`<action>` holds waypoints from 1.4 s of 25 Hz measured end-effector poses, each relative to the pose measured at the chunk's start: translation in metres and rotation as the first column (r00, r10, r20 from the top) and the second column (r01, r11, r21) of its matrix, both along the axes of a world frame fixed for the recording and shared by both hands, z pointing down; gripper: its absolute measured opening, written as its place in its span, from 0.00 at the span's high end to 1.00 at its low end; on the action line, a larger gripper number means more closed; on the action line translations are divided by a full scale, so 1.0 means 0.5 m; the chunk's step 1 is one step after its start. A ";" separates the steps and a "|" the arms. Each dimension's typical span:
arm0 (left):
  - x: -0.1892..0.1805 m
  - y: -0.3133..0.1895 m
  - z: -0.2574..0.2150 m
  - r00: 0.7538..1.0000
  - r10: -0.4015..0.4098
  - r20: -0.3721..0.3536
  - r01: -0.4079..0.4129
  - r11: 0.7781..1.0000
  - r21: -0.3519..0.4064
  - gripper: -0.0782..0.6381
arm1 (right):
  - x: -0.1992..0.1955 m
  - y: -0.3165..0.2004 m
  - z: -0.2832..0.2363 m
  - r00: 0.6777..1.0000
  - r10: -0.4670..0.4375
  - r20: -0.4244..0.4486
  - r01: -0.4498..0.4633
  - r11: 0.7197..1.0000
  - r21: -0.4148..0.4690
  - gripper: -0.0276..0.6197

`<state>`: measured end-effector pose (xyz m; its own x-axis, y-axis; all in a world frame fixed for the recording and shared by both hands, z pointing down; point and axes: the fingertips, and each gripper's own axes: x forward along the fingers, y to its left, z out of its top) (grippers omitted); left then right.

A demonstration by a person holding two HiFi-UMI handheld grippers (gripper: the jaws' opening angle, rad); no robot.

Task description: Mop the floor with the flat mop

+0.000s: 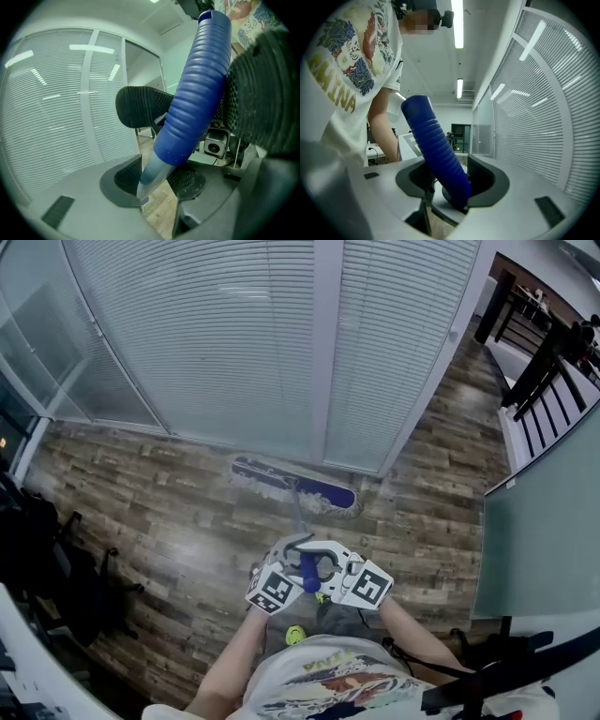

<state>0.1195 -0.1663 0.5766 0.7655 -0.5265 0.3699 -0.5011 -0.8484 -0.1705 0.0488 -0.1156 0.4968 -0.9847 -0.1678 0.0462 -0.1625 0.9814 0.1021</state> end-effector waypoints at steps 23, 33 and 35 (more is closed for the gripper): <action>-0.056 0.176 0.006 0.999 -0.038 -0.005 0.038 0.999 -0.035 0.67 | -0.052 0.174 0.001 1.000 0.006 0.031 -0.005 1.000 -0.017 0.65; -0.027 0.544 -0.009 0.994 -0.112 -0.012 0.111 0.992 -0.058 0.67 | -0.012 0.549 -0.010 0.999 -0.050 -0.004 0.050 0.999 -0.021 0.65; -0.023 0.602 -0.009 0.987 -0.158 -0.024 0.156 0.986 -0.065 0.67 | -0.003 0.612 -0.009 0.997 -0.082 -0.010 0.082 0.997 -0.016 0.65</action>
<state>0.1079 0.1347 0.5722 0.6860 -0.6178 0.3843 -0.6332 -0.7671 -0.1030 0.0471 0.1905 0.4923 -0.9945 -0.0861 0.0591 -0.0807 0.9928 0.0880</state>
